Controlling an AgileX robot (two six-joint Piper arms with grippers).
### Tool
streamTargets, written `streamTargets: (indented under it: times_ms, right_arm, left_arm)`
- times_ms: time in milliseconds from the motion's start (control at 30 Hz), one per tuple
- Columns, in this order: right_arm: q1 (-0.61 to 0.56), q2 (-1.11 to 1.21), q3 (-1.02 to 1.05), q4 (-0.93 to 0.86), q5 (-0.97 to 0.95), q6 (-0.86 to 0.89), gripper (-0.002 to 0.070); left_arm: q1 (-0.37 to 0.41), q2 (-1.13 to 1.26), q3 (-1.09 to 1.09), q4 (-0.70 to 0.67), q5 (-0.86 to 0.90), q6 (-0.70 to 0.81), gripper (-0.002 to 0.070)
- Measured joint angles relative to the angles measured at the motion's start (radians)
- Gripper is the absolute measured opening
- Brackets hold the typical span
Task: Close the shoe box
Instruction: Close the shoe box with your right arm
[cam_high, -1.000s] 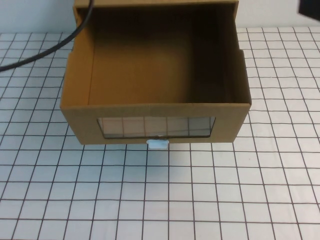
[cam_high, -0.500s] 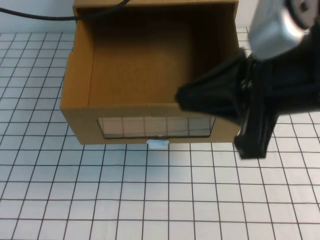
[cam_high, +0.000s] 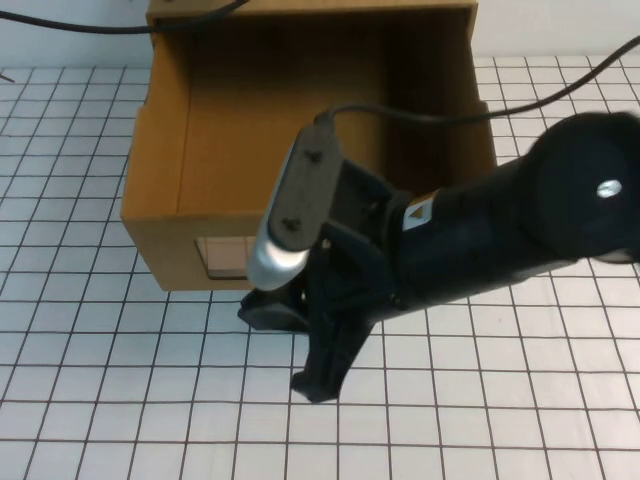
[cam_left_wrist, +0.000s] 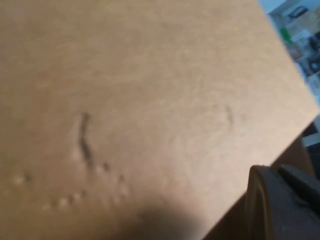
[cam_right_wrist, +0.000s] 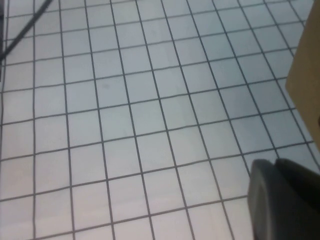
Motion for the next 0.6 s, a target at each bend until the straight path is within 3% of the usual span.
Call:
streamTargets:
  times_ms: [200,600]
  right_arm:
    - [0.006,0.078,0.0,0.042,-0.023,-0.003,-0.0013]
    - [0.006,0.174,0.0,0.057,-0.102,-0.007,-0.0013]
  left_arm:
    - [0.0,0.0,0.0,0.08,0.002,-0.034,-0.0005]
    - [0.0,0.0,0.0,0.093,-0.047,-0.061,-0.0005]
